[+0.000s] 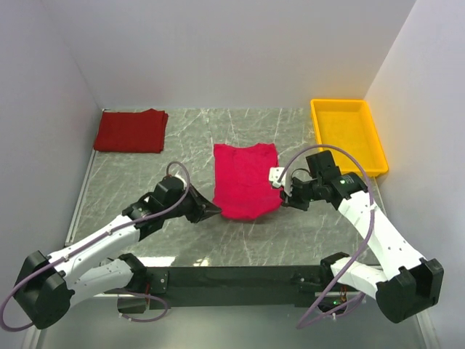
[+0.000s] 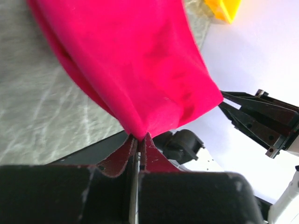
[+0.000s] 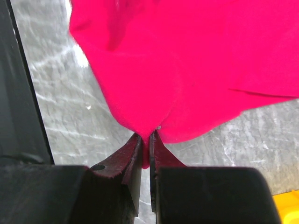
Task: Fold and stack the t-shirts
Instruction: Fold the tshirt
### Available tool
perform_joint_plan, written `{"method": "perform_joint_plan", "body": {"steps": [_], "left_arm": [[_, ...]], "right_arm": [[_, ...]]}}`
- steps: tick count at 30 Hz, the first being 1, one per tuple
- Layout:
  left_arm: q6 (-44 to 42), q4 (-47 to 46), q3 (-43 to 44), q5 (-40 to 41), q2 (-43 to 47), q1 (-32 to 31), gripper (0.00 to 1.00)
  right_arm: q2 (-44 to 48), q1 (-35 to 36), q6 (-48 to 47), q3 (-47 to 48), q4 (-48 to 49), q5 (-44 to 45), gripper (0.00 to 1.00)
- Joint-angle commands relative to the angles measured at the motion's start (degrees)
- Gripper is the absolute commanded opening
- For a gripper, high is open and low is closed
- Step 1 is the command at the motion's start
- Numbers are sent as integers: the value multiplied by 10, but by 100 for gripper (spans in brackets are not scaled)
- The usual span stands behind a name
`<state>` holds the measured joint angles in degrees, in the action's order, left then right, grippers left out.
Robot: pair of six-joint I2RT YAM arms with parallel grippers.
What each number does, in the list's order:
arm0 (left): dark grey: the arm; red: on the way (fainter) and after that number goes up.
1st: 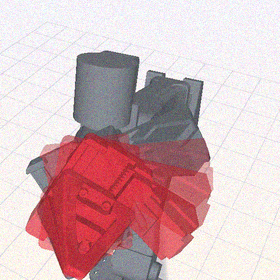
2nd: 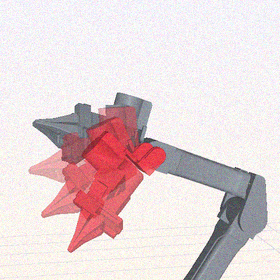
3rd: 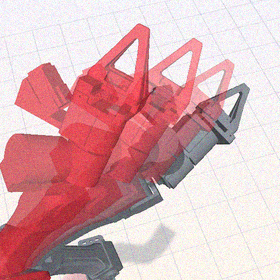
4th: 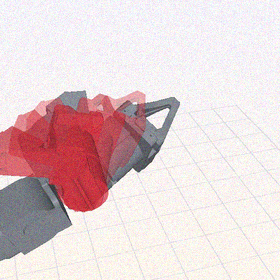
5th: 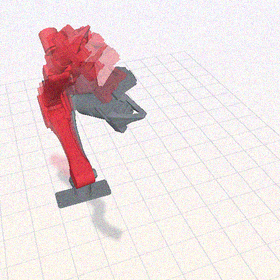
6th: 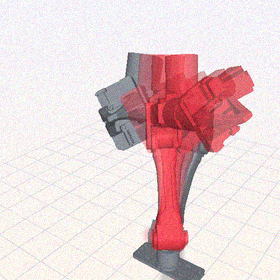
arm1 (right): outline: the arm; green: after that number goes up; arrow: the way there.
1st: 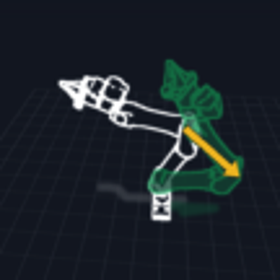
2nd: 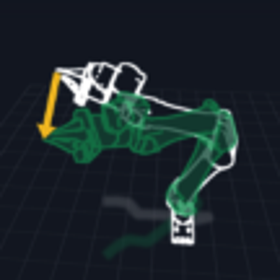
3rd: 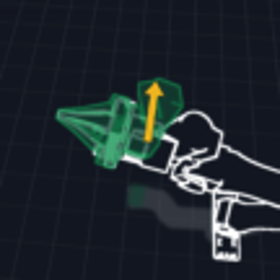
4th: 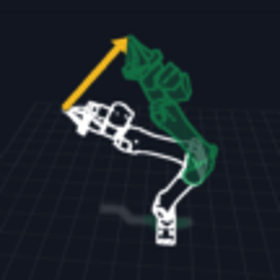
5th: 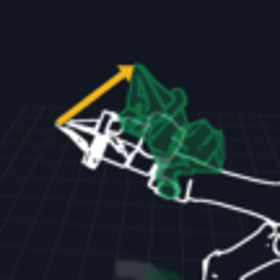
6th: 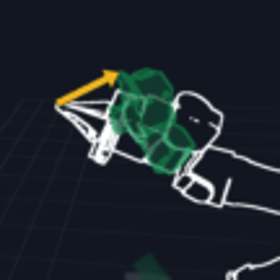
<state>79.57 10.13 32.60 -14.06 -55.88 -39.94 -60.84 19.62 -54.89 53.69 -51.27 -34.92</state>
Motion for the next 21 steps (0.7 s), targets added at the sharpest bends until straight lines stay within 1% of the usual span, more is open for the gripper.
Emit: {"method": "perform_joint_plan", "body": {"steps": [1, 3, 10, 16, 21], "left_arm": [[-24, 13, 65, -3, -19, 5, 1], [-36, 9, 84, -5, -40, 17, 1], [-90, -38, 155, -51, -142, 109, 1], [-131, -49, 218, -98, -234, 149, 1], [-147, -69, 245, -132, -282, 173, 1]], "right_arm": [[5, -4, 62, 50, 9, -18, 0], [-8, -4, 77, 67, 29, -16, 0], [-73, -28, 123, 101, 91, 4, 0], [-158, -62, 160, 156, 122, -3, 0], [-233, -83, 173, 209, 125, -16, 0]]}}
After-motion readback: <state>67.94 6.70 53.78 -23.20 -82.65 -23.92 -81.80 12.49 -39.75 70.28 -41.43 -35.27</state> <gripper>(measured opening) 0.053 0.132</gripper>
